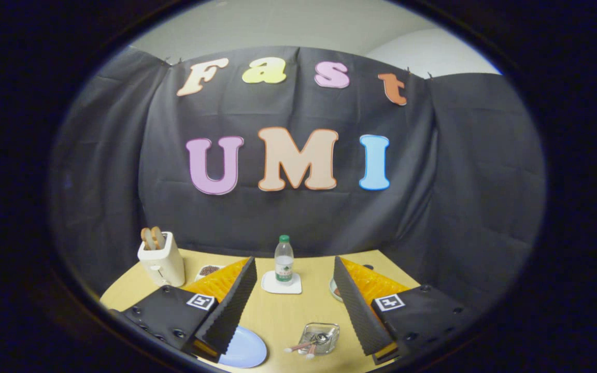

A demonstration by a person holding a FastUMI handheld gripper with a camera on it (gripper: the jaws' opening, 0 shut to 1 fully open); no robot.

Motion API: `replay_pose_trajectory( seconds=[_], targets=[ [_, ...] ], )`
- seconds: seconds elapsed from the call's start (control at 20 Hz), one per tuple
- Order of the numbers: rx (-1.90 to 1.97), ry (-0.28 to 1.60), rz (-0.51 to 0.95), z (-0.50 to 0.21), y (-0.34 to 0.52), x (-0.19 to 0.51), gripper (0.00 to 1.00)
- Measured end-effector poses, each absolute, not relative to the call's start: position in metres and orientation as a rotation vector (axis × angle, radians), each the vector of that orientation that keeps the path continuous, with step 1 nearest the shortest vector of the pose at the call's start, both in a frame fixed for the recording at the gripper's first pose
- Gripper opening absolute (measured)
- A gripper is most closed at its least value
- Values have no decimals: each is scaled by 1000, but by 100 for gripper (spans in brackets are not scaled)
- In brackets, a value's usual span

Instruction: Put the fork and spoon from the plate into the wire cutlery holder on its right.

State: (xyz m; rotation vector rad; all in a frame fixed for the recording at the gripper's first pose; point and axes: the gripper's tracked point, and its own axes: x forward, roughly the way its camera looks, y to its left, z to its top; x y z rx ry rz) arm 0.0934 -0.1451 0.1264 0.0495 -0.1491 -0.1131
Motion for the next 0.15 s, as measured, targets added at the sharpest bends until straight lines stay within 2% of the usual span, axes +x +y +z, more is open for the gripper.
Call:
replay_pose_trajectory(
  seconds=[0.15],
  targets=[
    [3, -134, -121, 114, -151, 83, 96]
  ],
)
